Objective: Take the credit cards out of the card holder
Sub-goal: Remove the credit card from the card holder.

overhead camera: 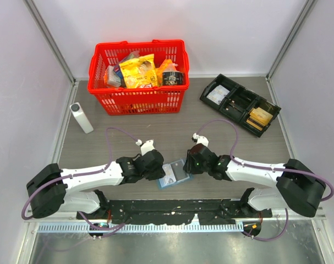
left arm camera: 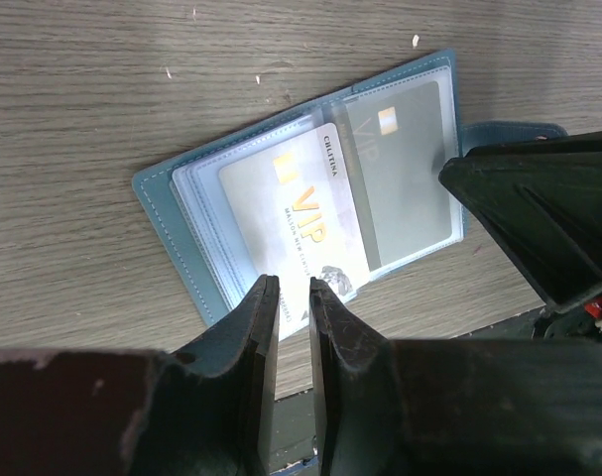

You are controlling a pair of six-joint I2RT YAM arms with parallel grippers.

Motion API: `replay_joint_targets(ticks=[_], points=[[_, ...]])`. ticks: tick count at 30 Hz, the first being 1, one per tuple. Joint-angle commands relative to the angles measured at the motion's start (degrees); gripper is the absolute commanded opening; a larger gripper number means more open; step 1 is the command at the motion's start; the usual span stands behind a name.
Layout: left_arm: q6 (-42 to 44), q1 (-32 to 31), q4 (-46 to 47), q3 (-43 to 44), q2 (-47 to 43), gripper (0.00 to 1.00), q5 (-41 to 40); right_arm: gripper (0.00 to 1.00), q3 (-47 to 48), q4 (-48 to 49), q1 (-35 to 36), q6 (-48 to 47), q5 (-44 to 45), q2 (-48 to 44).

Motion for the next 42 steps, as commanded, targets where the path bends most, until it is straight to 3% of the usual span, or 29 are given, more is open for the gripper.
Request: replay_joint_targets(ticks=[1,11,17,27,42], points=[[0.27,-0.18,2.5,0.67,-0.12,0.22,-0.06,0.34,1.22,-1.57,-1.07,0.75,-0.06,0.57],[0.53,0.25,2.5,0.58,-0.73,0.22,-0.33,0.35,1.4,1.06,-0.9,-0.31,-0.41,-8.21],[1.06,1.22,3.29,0.58,-0.21,0.2,0.38,0.37,-2.9,12.29,-0.81,0.39,-7.34,-11.03],[1.24,2.45,5.84,-0.47,2.34,0.14,2.49,0.36,-7.39,29.0,-0.9,5.31,-16.92,-1.46],[-1.92,3.33,8.66,-6.45,3.49,0.09,3.19,0.35,-12.66,40.08,-1.69,9.18,-19.39,8.04]])
